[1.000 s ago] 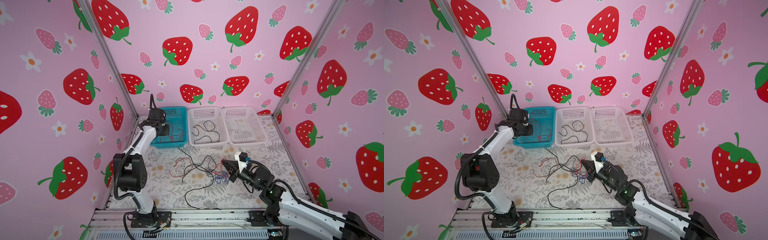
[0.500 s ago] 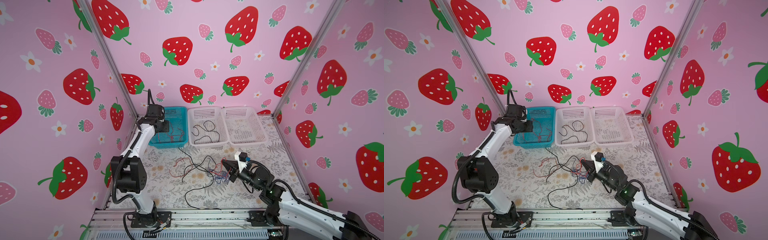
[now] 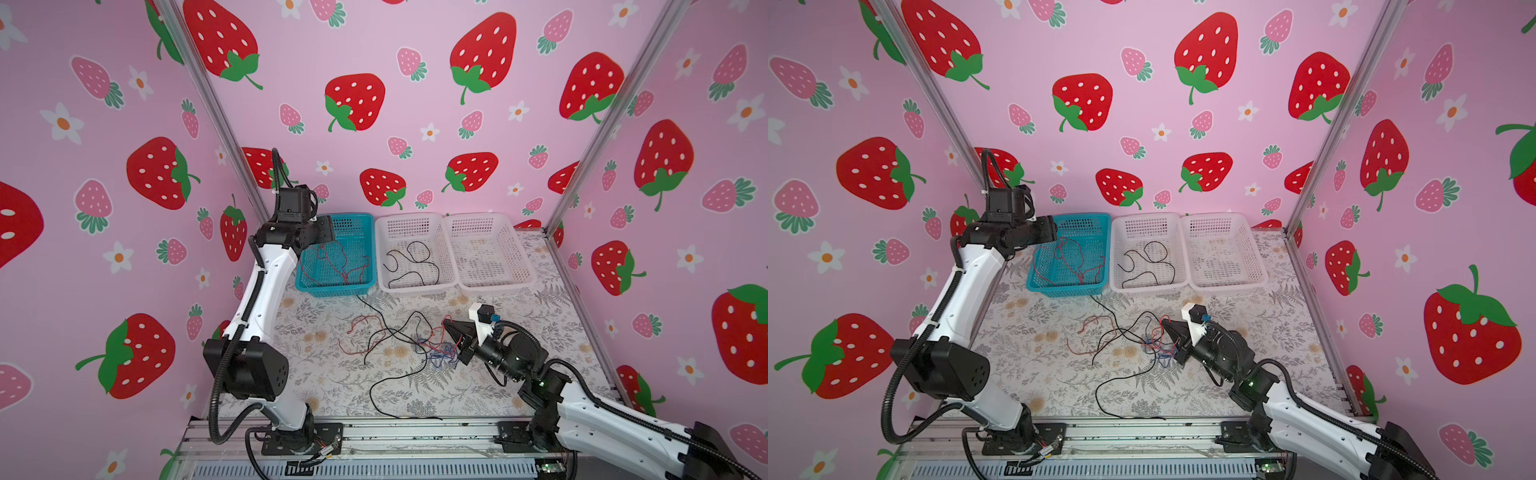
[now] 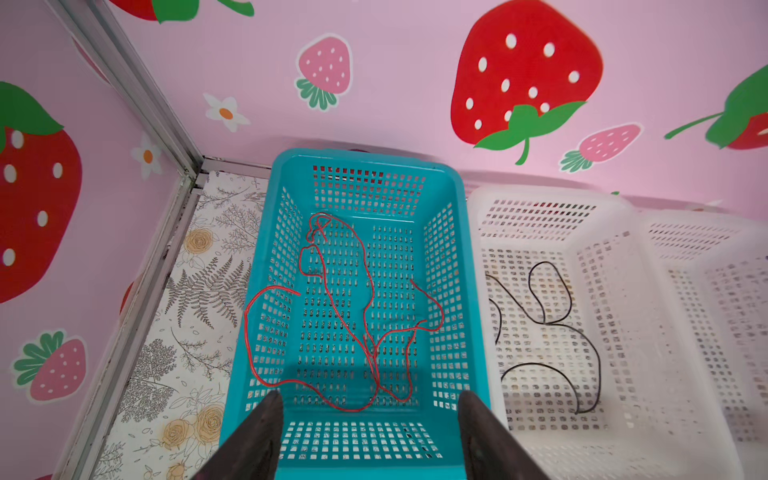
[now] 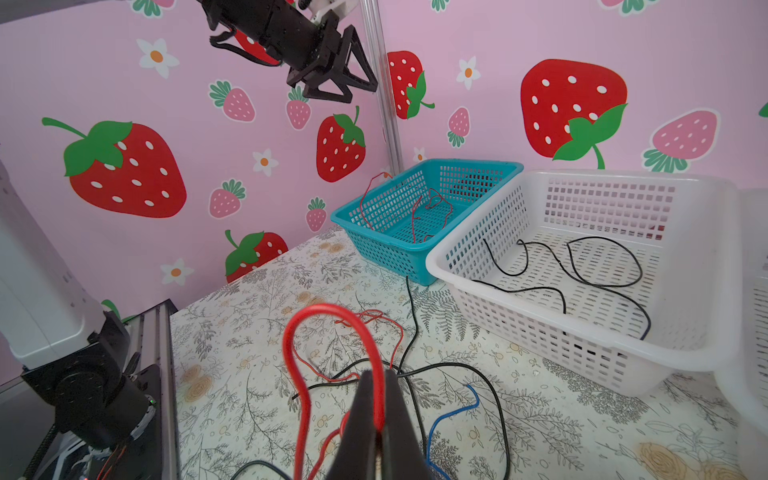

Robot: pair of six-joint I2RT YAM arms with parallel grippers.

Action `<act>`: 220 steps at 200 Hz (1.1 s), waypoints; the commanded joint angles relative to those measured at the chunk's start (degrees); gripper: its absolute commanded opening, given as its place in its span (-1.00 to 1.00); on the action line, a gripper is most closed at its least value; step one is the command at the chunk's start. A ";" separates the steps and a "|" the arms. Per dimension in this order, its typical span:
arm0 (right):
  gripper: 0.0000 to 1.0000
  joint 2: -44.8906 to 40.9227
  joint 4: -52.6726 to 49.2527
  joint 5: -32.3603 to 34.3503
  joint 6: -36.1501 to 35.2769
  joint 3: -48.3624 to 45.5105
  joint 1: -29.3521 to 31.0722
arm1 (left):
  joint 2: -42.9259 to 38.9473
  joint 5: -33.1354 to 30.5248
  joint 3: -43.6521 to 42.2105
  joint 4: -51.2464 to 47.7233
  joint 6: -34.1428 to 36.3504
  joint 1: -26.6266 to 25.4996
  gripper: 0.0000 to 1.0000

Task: Untangle the cables
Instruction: 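Lower the red cable into the teal basket and open the left gripper, then carry the red cable to the teal basket with right gripper while left withdraws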

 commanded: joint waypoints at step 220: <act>-1.00 46.54 -34.69 2.99 -4.01 63.20 0.54 | -64.58 -2.52 -66.75 11.14 -18.40 0.14 0.98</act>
